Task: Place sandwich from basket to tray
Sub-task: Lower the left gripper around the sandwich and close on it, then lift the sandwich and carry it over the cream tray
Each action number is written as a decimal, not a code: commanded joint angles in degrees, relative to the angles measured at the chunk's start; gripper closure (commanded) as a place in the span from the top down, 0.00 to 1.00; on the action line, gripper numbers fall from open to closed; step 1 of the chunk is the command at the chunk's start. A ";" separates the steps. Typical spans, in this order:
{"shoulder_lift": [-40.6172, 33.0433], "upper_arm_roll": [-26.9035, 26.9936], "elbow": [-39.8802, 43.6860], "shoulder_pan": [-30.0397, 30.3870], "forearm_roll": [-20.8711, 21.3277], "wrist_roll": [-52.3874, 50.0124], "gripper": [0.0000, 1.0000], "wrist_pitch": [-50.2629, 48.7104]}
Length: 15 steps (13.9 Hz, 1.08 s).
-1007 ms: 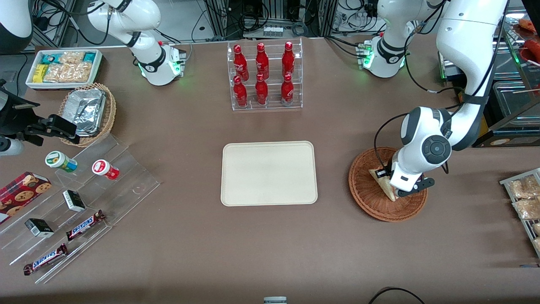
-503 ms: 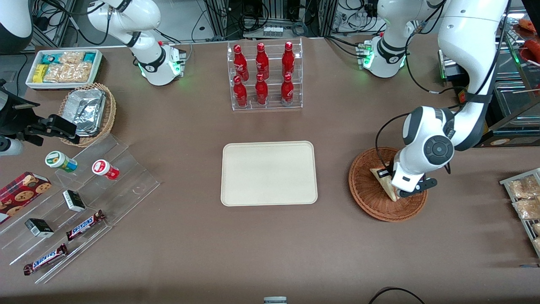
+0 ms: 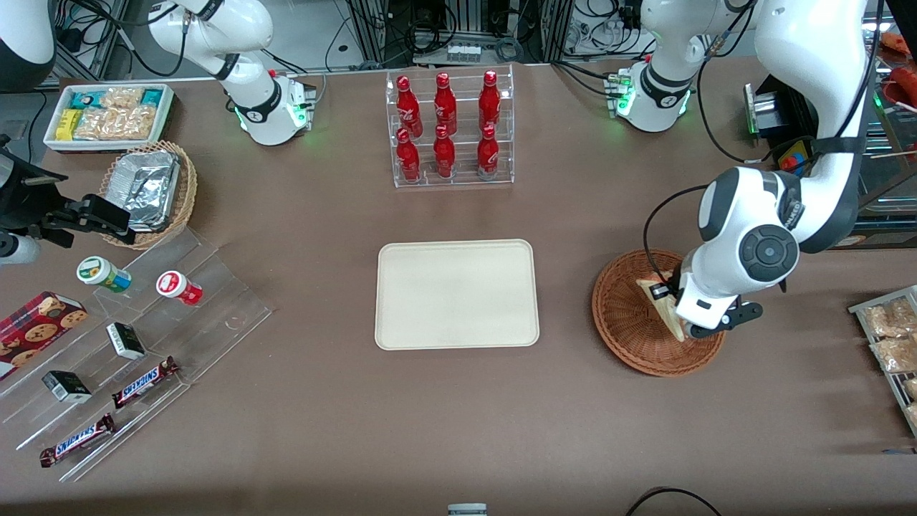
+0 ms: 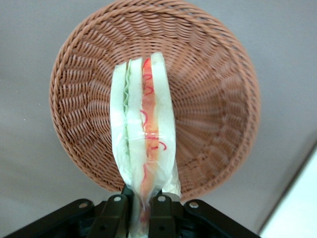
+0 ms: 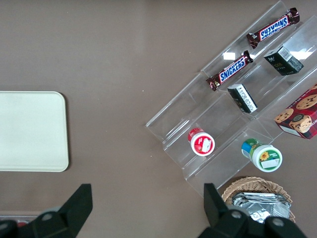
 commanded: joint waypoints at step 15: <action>11.10 -0.34 12.02 -25.41 0.02 3.64 0.00 -1.44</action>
